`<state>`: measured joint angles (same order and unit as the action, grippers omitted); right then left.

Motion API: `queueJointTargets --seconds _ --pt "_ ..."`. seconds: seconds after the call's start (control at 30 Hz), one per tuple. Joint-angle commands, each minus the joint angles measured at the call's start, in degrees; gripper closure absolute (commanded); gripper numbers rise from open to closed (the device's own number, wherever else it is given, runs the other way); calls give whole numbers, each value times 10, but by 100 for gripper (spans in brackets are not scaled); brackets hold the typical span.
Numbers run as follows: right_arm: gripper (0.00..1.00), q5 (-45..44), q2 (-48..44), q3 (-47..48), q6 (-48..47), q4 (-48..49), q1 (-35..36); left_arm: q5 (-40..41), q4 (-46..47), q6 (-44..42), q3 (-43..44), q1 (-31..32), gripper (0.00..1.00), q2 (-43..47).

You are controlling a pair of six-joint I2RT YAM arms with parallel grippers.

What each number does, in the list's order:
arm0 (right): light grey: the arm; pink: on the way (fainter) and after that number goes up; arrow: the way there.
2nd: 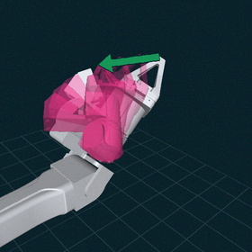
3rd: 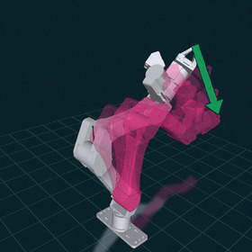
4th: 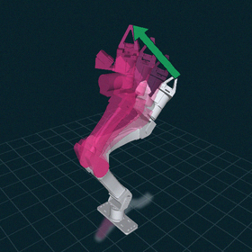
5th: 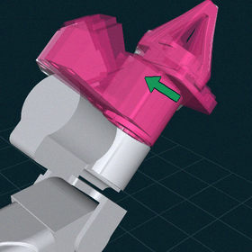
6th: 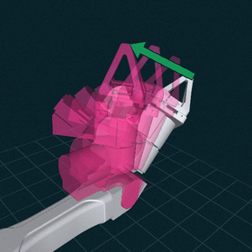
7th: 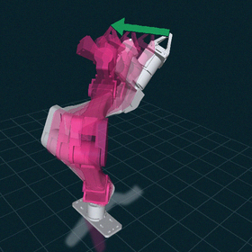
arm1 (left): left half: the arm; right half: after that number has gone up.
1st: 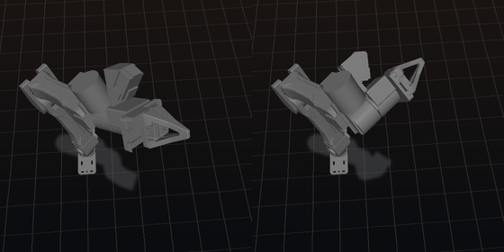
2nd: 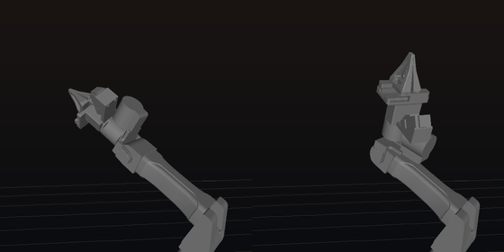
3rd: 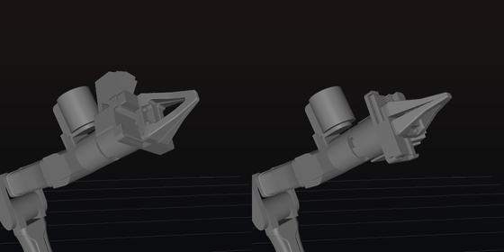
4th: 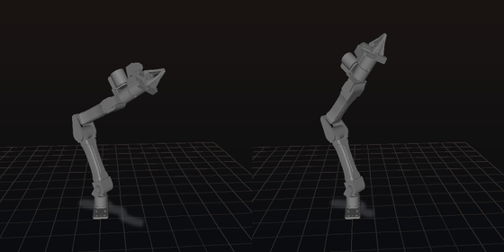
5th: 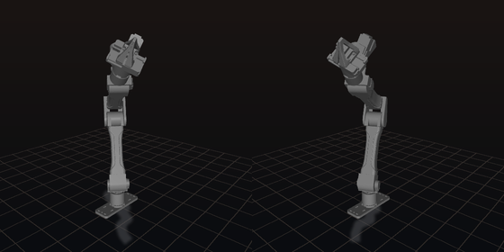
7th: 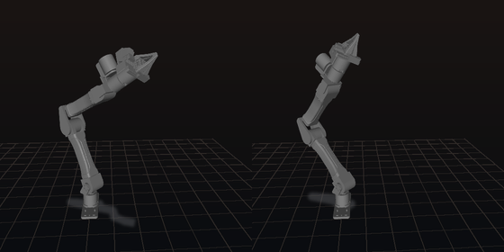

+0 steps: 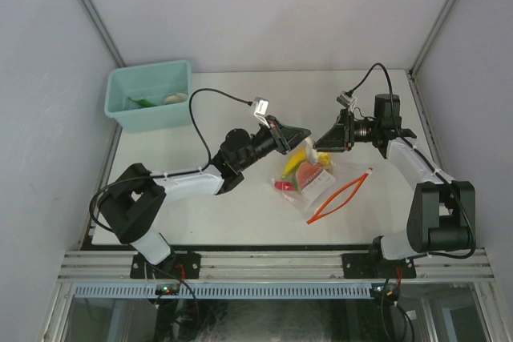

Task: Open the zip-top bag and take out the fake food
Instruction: Place the fake vegetable in the bin.

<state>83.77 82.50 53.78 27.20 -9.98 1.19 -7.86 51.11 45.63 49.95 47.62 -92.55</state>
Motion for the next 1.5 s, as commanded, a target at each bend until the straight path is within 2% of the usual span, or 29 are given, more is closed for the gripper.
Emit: queueJointTargets --seconds 0.0,0.33,0.6,0.93,1.13,1.47 --pt "40 13 -20 21 -26 -2 -6 7 13 6 -20 -21 100 37" --pt "40 15 -20 22 -38 -9 -16 24 -64 -29 -50 -70 100 88" --pt "40 3 -13 21 -62 -23 -26 30 -169 -68 -29 -159 100 126" --pt "40 -56 3 33 -146 -77 -44 29 -385 -145 70 -308 100 136" --pt "40 -90 14 49 -197 -111 -48 24 -445 -164 133 -391 100 125" --pt "40 -95 19 49 -221 -120 -55 33 -520 -143 261 -512 100 53"
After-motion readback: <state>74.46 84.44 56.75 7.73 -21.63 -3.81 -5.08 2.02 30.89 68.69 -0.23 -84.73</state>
